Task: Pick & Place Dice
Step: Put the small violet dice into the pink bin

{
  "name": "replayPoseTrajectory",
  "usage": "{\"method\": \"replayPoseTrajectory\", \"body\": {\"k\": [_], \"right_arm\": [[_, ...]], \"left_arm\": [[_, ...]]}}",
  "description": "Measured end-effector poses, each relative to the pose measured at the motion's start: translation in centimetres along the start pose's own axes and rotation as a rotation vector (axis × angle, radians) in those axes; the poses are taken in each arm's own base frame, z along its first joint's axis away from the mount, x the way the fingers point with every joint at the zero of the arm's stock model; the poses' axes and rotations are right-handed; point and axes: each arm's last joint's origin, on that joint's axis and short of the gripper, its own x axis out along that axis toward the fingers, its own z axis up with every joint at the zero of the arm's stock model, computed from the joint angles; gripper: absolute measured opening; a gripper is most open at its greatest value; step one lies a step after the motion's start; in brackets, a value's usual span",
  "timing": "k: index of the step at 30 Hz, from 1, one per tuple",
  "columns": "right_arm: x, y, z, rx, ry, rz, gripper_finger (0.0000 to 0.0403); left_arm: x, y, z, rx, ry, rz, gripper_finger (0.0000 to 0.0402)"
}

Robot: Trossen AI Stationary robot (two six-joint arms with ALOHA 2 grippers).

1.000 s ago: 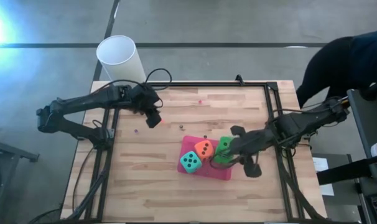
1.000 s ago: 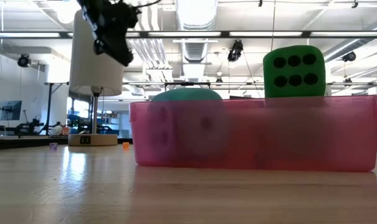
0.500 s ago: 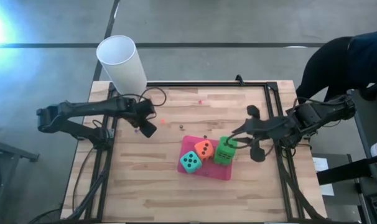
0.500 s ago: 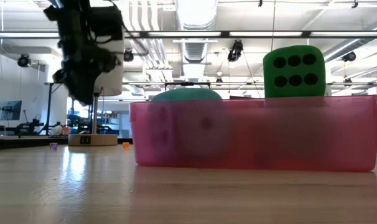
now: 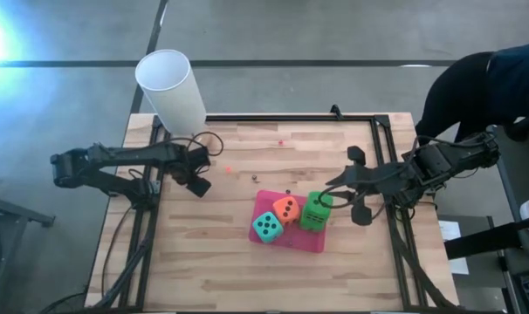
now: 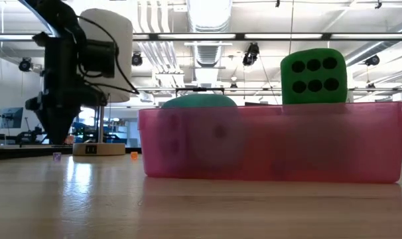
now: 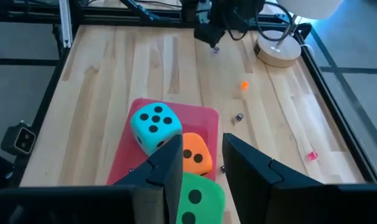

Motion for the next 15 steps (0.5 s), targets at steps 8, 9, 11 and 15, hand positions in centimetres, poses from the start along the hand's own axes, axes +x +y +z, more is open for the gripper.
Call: {"method": "replayPoseTrajectory", "body": {"k": [8, 9, 11, 15], "right_arm": [[0.0, 0.0, 0.0, -0.001, 0.001, 0.001, 0.011], [0.0, 0.0, 0.0, -0.001, 0.001, 0.001, 0.0111], [0.0, 0.0, 0.0, -0.001, 0.0, 0.001, 0.0113], [0.0, 0.0, 0.0, 0.0, 0.0, 0.002, 0.0116]], "left_arm": [[1.1, 0.5, 0.3, 0.0, -0.048, -0.003, 0.0133], [1.1, 0.6, 0.3, -0.003, -0.056, 0.01, 0.0132], [1.1, 0.8, 0.5, -0.006, -0.071, 0.029, 0.0128], [1.4, 1.2, 0.4, 0.008, -0.065, 0.041, 0.0124]]}}
